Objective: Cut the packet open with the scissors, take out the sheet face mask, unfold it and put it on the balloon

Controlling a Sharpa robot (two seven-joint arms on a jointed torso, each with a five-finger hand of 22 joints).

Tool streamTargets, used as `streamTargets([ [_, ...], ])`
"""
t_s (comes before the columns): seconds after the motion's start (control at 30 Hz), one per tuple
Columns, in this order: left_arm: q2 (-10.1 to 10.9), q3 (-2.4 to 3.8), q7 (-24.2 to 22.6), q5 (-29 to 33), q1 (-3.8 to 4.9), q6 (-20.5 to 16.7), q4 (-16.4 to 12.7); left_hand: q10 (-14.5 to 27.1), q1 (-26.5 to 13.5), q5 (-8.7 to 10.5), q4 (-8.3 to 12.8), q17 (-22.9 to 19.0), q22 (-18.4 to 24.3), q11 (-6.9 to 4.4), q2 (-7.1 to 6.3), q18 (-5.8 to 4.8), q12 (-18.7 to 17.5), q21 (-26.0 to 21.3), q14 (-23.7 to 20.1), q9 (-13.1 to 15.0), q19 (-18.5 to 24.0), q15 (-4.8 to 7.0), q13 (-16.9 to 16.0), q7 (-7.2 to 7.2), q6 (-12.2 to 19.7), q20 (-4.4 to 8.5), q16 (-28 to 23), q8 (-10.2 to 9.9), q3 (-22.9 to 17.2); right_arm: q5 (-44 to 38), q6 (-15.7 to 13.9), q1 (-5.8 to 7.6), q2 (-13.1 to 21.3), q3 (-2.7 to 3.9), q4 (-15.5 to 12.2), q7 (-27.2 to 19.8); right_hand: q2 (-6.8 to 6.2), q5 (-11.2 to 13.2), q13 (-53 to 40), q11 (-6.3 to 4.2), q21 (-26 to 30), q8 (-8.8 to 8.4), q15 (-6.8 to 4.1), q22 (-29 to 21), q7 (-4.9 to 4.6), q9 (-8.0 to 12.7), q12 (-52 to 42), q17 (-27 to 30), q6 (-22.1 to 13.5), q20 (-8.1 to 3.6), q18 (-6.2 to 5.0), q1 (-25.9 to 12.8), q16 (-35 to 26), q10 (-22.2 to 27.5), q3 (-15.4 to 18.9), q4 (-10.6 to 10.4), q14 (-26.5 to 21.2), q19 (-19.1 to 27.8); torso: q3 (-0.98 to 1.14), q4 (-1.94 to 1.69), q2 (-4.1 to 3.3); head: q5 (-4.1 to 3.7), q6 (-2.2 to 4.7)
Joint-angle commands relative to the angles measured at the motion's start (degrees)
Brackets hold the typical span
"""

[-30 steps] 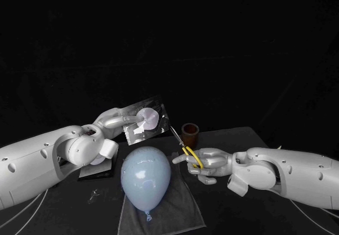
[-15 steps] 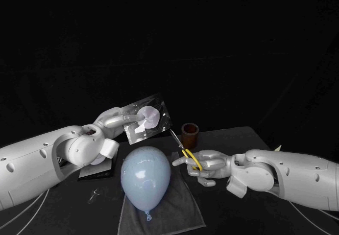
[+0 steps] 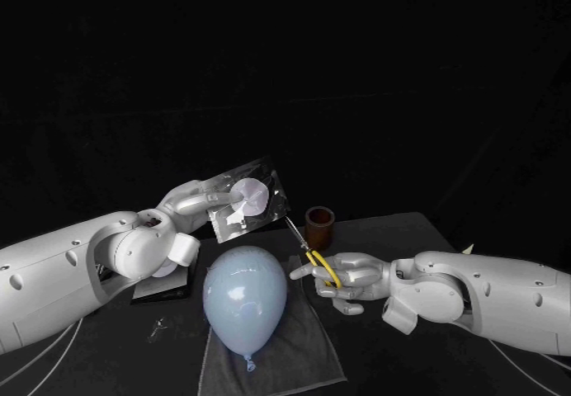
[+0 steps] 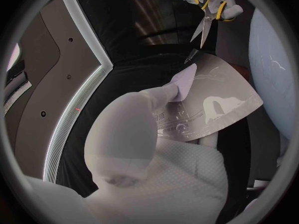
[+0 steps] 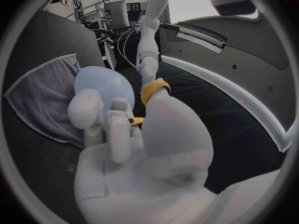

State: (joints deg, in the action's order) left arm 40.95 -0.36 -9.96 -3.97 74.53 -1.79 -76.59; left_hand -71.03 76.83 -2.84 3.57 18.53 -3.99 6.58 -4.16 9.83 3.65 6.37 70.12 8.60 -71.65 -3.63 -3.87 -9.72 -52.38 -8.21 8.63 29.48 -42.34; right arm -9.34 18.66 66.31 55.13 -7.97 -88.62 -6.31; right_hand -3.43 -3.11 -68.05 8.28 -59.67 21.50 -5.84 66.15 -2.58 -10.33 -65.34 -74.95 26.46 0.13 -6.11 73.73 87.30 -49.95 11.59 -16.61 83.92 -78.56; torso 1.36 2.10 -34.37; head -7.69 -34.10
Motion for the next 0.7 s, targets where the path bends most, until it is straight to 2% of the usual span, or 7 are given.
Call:
streamTargets([
  [0.03,-0.06,0.07,-0.58,0.39,0.10,0.77,-0.10,-0.45,-0.02,-0.12,0.30,0.05,-0.03,-0.11,0.42,0.67,0.04,0.32,0.13,13.35,-0.43,0.27,0.01,-0.41,0.07,-0.08,-0.27,0.17,-0.14,-0.39,0.22,0.08,0.16,0.09,-0.30,-0.93,0.66,0.31,-7.44,-11.55,0.42,0.13,-0.43,-0.07,2.19,0.01,-12.20,-8.40,-26.91,0.02,-0.49,0.17,-0.37,-23.17,0.37,0.15,4.05,0.27,-0.06,0.02,0.00,-0.14,-0.03],
  [0.23,0.01,0.07,-0.59,0.39,0.10,0.86,-0.09,-0.45,-0.02,-0.12,0.30,0.05,-0.03,-0.11,0.42,0.67,0.04,0.32,0.13,13.35,-0.43,0.27,0.01,-0.41,0.07,-0.08,-0.27,0.17,-0.14,-0.40,0.32,0.11,0.65,0.13,-0.52,-1.09,0.83,0.31,-7.51,-11.55,0.60,0.38,-0.42,-0.19,2.23,-0.06,-12.26,-8.31,-26.83,0.03,-0.52,0.35,-0.42,-23.12,0.40,0.20,4.00,0.39,-0.11,-0.11,-0.01,-0.17,-0.10],
  [0.43,0.13,0.07,-0.57,0.39,0.10,1.00,-0.10,-0.47,-0.05,-0.11,0.34,0.12,-0.03,-0.11,0.45,0.67,0.05,0.34,0.15,13.53,-0.44,0.26,0.01,-0.41,0.08,-0.08,-0.29,0.12,-0.12,-0.40,0.32,0.14,1.00,0.18,-0.15,-1.11,0.92,0.31,-7.40,-11.55,0.98,0.46,-0.41,-0.47,2.25,-0.08,-12.17,-8.10,-26.77,0.03,-0.60,0.41,-0.52,-22.91,0.46,0.21,3.92,0.56,-0.17,-0.05,0.05,-0.11,-0.13],
  [0.6,0.24,0.07,-0.55,0.39,0.10,1.14,-0.16,-0.47,-0.05,-0.11,0.34,0.12,-0.03,-0.11,0.45,0.67,0.05,0.34,0.15,13.53,-0.44,0.26,0.01,-0.41,0.08,-0.08,-0.29,0.12,-0.12,-0.31,0.38,0.15,1.03,0.22,0.10,-1.20,0.99,0.31,-7.38,-11.54,1.16,0.60,-0.40,-0.60,2.25,-0.12,-12.15,-8.03,-26.73,0.04,-0.63,0.42,-0.56,-22.82,0.51,0.20,3.88,0.66,-0.10,-0.13,0.04,-0.15,-0.12],
  [0.7,0.34,0.07,-0.51,0.39,0.10,1.20,-0.24,-0.47,-0.05,-0.11,0.34,0.12,-0.03,-0.11,0.45,0.67,0.05,0.34,0.15,13.53,-0.44,0.26,0.01,-0.41,0.08,-0.08,-0.29,0.12,-0.12,-0.28,0.42,0.16,1.01,0.27,0.21,-1.23,1.07,0.31,-7.45,-11.54,1.23,0.66,-0.40,-0.64,2.24,-0.14,-12.21,-7.98,-26.68,0.04,-0.64,0.43,-0.59,-22.85,0.55,0.19,3.86,0.70,-0.09,-0.03,0.00,-0.06,-0.09],
])
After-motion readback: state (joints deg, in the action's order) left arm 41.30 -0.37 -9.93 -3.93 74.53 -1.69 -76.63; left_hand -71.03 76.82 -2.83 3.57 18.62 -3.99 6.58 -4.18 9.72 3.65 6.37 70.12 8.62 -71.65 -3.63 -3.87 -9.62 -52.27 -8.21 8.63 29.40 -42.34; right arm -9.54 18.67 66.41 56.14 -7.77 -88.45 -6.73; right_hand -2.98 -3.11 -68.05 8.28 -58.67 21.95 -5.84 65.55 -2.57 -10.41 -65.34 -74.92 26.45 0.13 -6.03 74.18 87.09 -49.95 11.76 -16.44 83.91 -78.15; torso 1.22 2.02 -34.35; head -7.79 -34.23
